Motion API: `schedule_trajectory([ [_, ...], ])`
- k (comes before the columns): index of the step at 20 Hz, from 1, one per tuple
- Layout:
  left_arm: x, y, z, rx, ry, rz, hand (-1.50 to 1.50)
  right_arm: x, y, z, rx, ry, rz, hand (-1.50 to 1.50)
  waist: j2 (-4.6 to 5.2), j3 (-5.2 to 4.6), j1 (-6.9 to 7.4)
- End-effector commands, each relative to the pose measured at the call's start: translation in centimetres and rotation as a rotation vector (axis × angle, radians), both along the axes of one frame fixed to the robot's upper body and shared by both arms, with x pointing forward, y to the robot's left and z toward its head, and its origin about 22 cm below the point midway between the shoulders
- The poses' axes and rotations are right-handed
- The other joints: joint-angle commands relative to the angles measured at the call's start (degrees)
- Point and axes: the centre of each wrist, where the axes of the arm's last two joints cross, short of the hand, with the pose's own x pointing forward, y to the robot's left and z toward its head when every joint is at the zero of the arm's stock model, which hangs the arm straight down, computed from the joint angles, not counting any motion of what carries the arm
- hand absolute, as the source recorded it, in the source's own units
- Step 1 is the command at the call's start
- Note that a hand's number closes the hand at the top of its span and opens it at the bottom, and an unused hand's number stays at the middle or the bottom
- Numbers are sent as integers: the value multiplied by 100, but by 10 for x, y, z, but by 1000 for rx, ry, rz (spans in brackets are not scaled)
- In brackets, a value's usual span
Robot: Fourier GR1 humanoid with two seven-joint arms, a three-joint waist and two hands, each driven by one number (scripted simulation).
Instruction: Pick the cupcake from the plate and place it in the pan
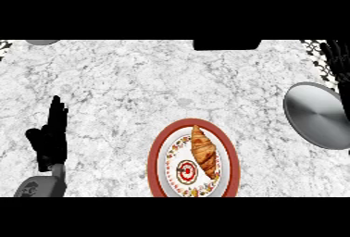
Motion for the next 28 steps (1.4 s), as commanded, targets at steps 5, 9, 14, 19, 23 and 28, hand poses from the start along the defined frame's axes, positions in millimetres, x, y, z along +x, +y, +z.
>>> schedule_trajectory([
  [5, 36, -22, 50, 35, -133, -249, 0, -19, 94, -92, 38, 392, 464, 150, 116, 194, 526],
  [9, 37, -5, 69, 22, -92, -290, 0, -65, 98, -132, -77, 237, 236, -150, -20, 186, 183],
  [14, 33, -8, 69, 7, -85, -268, 0, -104, 50, -119, -206, 89, 80, -150, -25, 178, 128],
  [19, 29, -2, 75, -16, -94, -284, 0, -115, 27, -50, -409, 144, 132, -150, -18, 168, 197],
  [23, 29, -4, 75, 12, -63, -304, 0, -111, 23, -1, -652, 193, 149, -150, -14, 160, 226],
  [28, 24, -17, 54, -10, -76, -295, 0, -121, 61, 57, -679, 240, 137, -150, 17, 162, 313],
])
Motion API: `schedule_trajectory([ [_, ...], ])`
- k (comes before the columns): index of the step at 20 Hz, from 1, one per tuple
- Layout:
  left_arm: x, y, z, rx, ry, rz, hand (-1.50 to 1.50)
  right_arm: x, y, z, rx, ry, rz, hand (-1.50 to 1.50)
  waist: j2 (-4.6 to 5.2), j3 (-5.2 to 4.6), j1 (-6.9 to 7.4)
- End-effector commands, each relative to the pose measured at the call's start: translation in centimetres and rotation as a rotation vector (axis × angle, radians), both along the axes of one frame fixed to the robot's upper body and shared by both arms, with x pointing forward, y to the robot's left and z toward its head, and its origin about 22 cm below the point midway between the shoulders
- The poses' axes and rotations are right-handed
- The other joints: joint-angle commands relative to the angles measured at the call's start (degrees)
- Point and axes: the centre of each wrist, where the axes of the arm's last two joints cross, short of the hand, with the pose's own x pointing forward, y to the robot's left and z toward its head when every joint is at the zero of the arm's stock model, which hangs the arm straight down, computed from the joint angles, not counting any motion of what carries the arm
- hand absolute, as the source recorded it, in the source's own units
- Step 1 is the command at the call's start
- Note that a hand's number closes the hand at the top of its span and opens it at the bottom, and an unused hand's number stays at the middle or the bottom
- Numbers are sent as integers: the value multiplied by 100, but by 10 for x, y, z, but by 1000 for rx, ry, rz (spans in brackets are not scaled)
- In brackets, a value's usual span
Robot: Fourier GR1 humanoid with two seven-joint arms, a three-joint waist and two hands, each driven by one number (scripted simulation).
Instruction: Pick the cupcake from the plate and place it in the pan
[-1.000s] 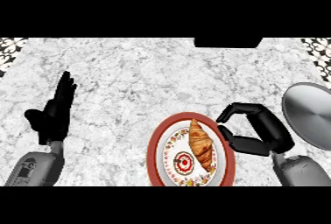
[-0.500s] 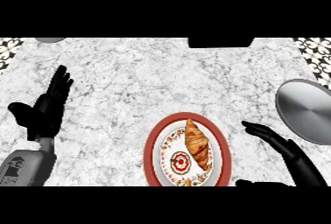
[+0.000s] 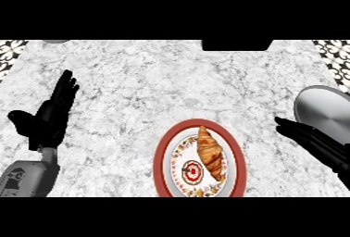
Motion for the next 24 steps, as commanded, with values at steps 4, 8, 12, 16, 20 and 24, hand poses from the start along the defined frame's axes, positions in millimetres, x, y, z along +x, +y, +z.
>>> schedule_trajectory([
  [4, 13, -16, 18, -9, -10, -14, 0, -6, 51, 50, -121, -49, -21, -150, 22, 5, 114],
  [8, 7, -14, -4, -5, -18, -24, 0, 23, 70, 63, -104, -20, -4, -150, 26, 9, 92],
  [12, 3, -10, 20, -2, -17, -13, 0, 22, 93, 47, -76, 63, 85, -150, 14, 14, 87],
  [16, 10, -6, -10, -3, -12, -3, 0, -1, 137, 40, -76, 90, 151, -150, 20, 7, 51],
  [20, 8, -15, 21, -6, -13, -18, 0, -3, 145, 40, -147, 111, 81, -150, 5, 13, 45],
  [24, 7, -8, 7, -2, -6, -16, 0, -11, 128, 29, -165, 175, 35, -150, 9, 15, 8],
])
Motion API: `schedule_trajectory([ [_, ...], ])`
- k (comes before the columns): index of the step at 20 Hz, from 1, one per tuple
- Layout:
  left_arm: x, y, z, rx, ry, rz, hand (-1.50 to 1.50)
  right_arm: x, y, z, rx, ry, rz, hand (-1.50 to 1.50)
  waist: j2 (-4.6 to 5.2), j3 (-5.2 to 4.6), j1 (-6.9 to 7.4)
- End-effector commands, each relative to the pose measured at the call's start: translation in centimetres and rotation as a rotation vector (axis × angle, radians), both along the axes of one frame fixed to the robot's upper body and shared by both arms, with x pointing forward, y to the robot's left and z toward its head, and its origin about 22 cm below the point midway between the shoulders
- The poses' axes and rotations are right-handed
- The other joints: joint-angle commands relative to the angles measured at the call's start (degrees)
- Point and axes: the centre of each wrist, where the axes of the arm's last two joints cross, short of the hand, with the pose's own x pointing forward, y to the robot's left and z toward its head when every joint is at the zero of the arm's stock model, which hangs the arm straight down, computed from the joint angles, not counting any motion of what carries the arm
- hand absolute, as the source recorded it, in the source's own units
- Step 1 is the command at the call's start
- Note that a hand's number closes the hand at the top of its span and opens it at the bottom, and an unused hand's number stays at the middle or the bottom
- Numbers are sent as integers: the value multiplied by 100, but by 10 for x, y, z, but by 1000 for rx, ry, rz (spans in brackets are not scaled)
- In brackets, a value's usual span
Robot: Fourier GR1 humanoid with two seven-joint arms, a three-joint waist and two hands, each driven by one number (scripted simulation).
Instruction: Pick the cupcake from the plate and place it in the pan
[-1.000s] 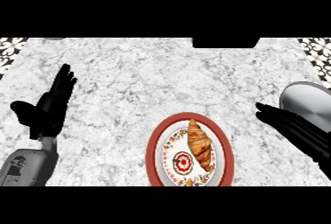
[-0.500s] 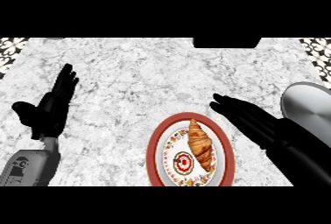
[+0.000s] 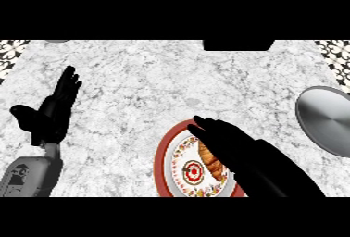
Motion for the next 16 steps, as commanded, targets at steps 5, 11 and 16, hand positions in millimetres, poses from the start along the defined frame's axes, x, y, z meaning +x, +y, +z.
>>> schedule_trajectory([
  [5, -3, 3, 7, -7, 4, -4, 0, 14, 8, -33, -95, 10, -103, -150, 3, 4, 1],
  [11, -8, 15, 4, 18, -4, -2, 0, 34, 12, -49, -123, 81, -84, -150, 4, 4, 17],
  [16, -14, 5, -12, -6, 3, 6, 0, 45, 18, -64, -147, 131, -23, -150, 6, 3, 27],
])
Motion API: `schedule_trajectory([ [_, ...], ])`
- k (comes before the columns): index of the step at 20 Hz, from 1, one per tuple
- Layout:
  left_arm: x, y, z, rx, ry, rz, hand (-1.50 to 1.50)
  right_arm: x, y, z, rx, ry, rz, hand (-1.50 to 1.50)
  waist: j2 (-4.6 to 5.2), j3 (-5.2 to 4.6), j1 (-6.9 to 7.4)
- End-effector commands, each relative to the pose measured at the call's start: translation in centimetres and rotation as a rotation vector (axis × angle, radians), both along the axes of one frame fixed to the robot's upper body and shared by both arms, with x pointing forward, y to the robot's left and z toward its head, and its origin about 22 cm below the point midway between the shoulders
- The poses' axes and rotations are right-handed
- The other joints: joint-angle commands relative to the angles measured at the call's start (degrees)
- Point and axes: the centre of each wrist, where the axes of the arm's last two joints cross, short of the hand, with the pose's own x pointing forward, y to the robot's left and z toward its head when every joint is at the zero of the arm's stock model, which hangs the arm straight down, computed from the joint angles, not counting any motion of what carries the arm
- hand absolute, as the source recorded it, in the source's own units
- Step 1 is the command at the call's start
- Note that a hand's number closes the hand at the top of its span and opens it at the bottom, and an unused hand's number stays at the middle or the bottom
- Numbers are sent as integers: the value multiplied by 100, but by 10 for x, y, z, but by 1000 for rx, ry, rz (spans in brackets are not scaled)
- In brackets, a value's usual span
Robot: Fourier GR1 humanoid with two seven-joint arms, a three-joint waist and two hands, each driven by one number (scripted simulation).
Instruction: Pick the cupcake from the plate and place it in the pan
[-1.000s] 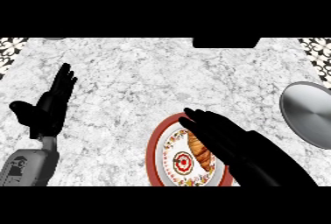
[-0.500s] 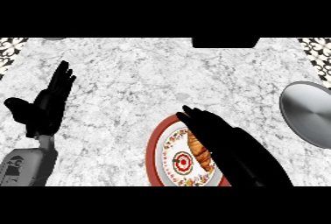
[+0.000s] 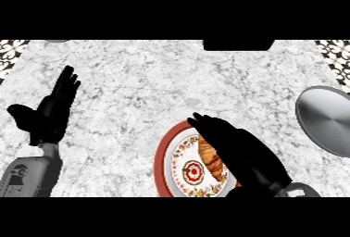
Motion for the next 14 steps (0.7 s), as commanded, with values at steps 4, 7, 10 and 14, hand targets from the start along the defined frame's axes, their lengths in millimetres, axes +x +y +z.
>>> schedule_trajectory([
  [4, -7, -7, -4, 16, -7, 8, 0, -12, 26, -43, -75, 46, 64, -150, -4, 1, 8],
  [7, -10, 1, 0, 12, -4, 12, 0, -3, 32, -23, -69, 47, 57, -150, -5, -1, 6],
  [10, 4, 4, 1, 23, -10, 5, 0, -11, 24, -29, -108, 34, 62, -150, -4, -1, -14],
  [14, 0, -5, 12, 7, 2, 0, 0, 2, 40, -39, -247, 35, 60, -150, -6, -1, 12],
])
